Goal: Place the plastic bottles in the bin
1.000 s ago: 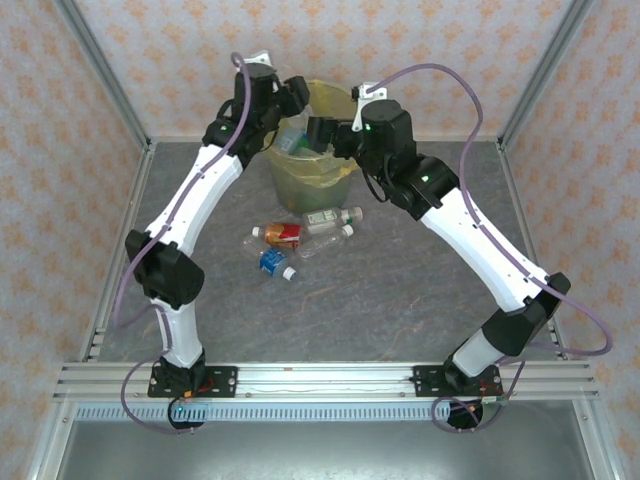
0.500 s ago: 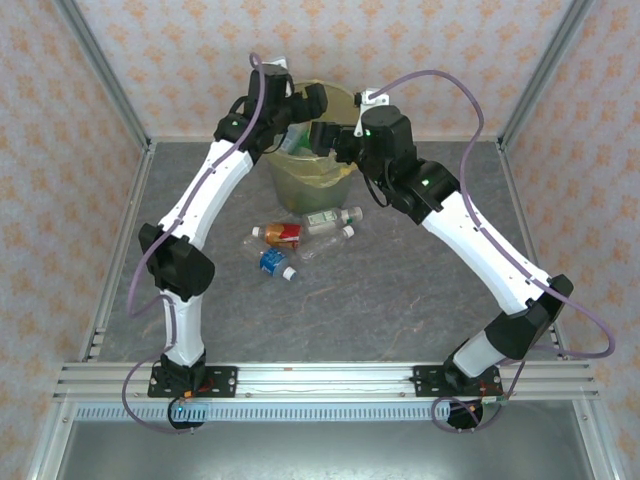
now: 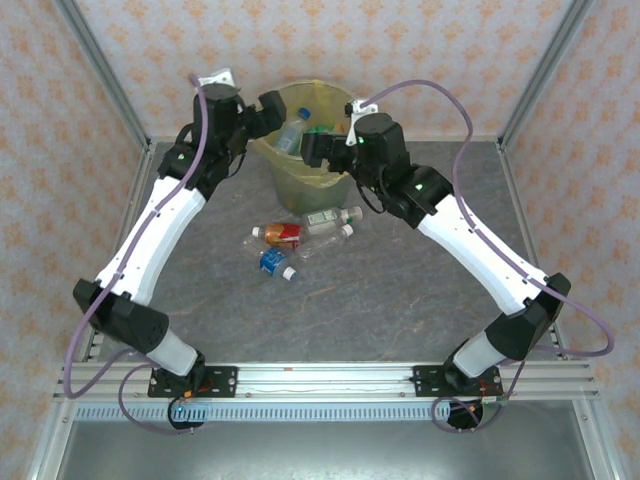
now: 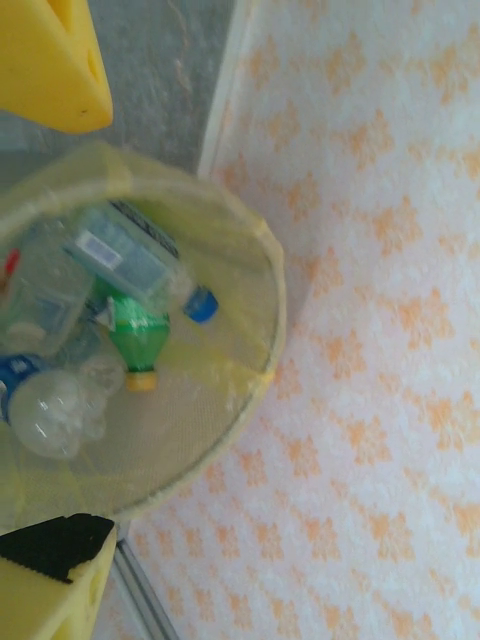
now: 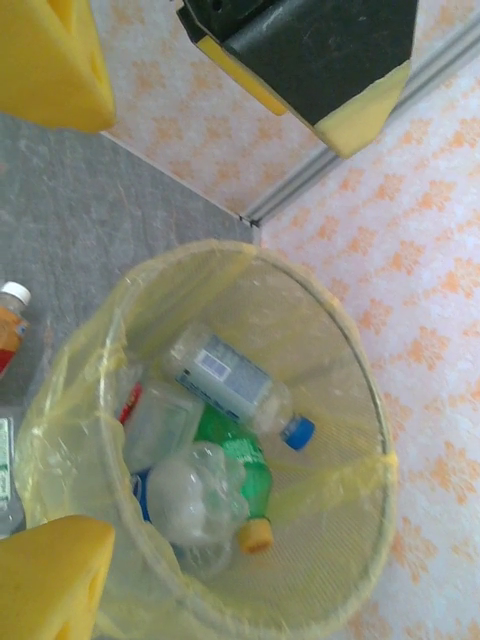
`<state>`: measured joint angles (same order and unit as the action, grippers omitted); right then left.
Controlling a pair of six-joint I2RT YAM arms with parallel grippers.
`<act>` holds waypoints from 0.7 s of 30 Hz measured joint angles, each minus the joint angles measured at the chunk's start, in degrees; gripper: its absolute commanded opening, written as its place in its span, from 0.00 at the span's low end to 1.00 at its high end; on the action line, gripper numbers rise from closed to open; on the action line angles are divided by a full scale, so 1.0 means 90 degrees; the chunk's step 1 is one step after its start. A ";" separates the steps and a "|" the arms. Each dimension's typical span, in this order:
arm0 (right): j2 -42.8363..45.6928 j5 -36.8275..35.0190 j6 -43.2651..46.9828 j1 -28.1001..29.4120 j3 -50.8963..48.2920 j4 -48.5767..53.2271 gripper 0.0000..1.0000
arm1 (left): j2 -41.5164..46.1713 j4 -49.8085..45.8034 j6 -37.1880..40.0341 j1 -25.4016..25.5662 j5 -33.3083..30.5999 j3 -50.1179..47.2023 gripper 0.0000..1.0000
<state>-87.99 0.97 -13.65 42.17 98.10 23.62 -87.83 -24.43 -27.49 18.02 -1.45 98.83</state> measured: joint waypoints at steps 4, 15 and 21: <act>-0.0005 0.0187 -0.0034 0.0262 -0.0270 -0.0056 0.89 | 0.0729 0.0112 -0.0189 -0.0238 -0.0066 -0.1141 0.99; -0.0573 0.0238 0.0262 0.1326 -0.0940 -0.0049 0.77 | 0.2584 0.0051 -0.0529 -0.0483 -0.0279 -0.3254 0.99; -0.1076 0.0236 0.0500 0.1634 -0.1343 -0.0005 0.64 | 0.3485 -0.0143 -0.0891 -0.0593 -0.0588 -0.4143 0.99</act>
<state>-97.67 3.09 -9.15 56.88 86.02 23.57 -56.47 -25.71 -35.51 12.69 -6.74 61.54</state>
